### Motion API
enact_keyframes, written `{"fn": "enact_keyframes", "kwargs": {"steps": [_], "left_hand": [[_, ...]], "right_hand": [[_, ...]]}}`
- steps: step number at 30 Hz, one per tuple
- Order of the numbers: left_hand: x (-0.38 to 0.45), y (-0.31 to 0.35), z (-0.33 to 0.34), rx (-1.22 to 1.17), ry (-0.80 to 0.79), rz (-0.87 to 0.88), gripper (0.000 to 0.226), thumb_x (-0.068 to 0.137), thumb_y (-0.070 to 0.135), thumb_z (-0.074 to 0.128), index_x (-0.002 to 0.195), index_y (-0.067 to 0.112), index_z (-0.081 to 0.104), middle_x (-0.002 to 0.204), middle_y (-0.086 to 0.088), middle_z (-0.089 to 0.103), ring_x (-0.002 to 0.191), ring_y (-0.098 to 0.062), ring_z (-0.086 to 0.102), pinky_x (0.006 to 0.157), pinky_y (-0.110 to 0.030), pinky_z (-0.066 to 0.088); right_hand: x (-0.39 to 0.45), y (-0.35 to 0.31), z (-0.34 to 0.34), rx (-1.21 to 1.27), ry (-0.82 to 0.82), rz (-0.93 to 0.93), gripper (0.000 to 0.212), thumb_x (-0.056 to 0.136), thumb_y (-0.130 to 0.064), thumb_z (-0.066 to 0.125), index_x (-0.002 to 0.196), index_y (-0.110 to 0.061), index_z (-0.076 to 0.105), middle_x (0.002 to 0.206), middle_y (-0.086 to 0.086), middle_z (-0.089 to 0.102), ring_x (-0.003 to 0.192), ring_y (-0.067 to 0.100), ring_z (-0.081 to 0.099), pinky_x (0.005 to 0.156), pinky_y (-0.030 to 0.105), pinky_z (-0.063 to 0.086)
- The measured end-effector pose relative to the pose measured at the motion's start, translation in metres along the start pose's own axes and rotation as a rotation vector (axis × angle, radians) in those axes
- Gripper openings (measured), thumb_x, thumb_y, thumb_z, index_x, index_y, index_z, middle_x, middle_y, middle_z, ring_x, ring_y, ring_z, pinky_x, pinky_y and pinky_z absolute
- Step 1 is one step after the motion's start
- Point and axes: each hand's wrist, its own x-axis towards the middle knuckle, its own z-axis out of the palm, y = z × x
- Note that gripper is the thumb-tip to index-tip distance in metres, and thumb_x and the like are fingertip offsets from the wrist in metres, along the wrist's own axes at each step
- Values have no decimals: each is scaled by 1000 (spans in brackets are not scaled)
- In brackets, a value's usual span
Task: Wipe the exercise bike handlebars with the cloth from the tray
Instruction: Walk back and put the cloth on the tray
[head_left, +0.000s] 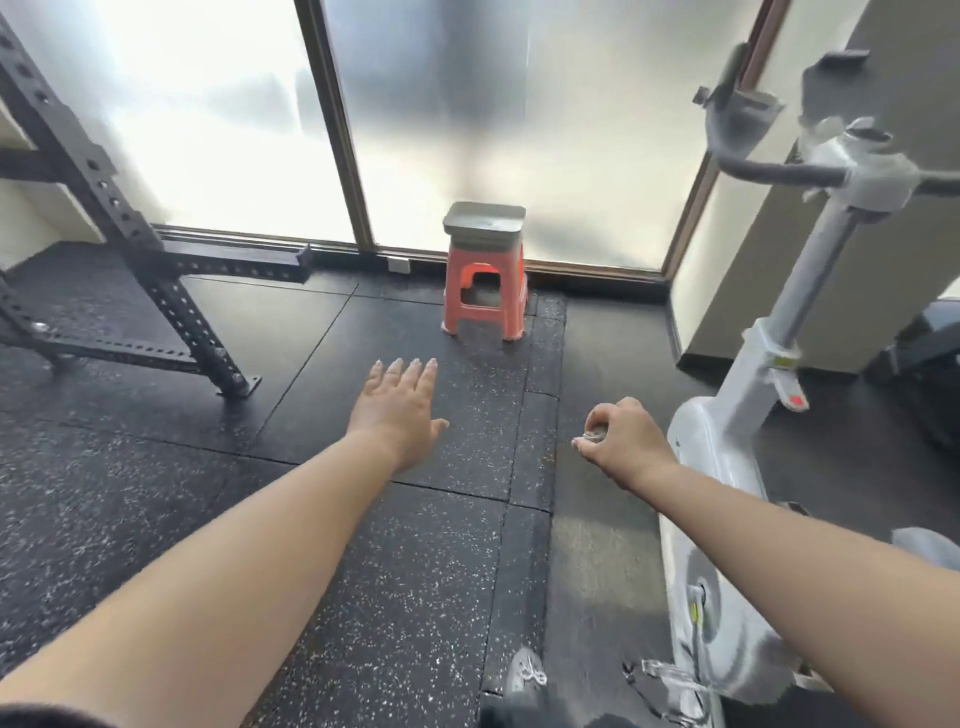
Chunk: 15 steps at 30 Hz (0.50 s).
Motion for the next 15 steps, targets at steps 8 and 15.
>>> {"fn": "enact_keyframes", "kwargs": {"steps": [8, 15], "left_hand": [[152, -3, -25, 23, -12, 90, 74, 95, 52, 31, 152, 16, -1, 161, -4, 6, 147, -24, 2, 119, -45, 0], [243, -40, -44, -1, 2, 46, 70, 96, 51, 30, 152, 18, 3, 160, -3, 9, 147, -23, 5, 119, -45, 2]], "right_hand": [[152, -3, -22, 22, 40, 24, 18, 80, -32, 71, 88, -16, 66, 103, 8, 49, 78, 21, 52, 74, 23, 38], [263, -33, -37, 23, 54, 20, 20, 80, -35, 71, 90, -18, 66, 102, 7, 48, 77, 21, 51, 74, 25, 39]]}}
